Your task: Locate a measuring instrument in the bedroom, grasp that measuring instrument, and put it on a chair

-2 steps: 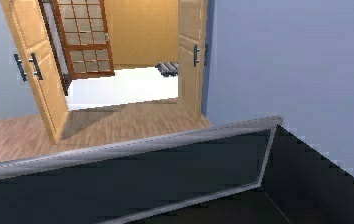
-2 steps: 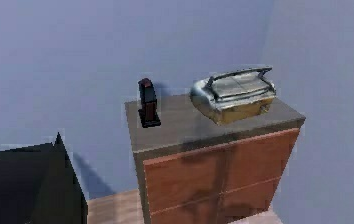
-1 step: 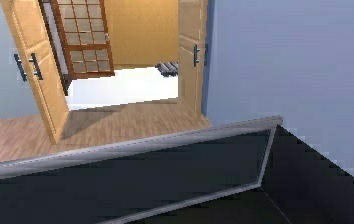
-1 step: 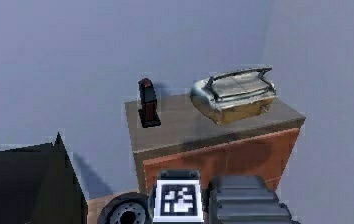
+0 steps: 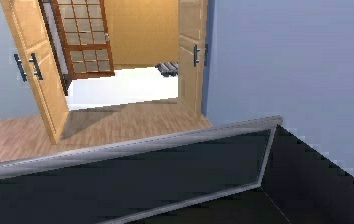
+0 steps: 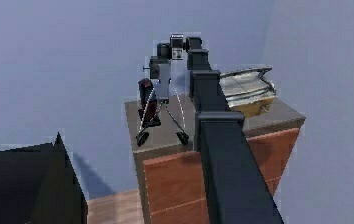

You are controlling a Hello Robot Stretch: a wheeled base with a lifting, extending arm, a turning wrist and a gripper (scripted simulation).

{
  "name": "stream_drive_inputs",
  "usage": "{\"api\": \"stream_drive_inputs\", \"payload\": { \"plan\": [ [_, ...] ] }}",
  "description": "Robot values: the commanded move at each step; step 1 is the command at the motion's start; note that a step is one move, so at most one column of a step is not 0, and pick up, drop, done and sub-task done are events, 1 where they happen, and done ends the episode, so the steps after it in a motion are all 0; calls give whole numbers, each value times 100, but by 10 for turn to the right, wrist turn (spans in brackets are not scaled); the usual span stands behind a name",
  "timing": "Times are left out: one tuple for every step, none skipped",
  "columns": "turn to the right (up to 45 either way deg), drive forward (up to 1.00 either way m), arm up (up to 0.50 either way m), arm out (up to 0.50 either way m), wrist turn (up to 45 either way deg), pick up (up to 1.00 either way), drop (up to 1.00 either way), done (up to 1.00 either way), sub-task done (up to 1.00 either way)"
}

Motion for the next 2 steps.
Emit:
{"api": "stream_drive_inputs", "payload": {
  "plan": [
    [0, 0, 0, 0, 450, 0, 0, 0, 0],
    [0, 0, 0, 0, 450, 0, 0, 0, 0]
  ]
}}
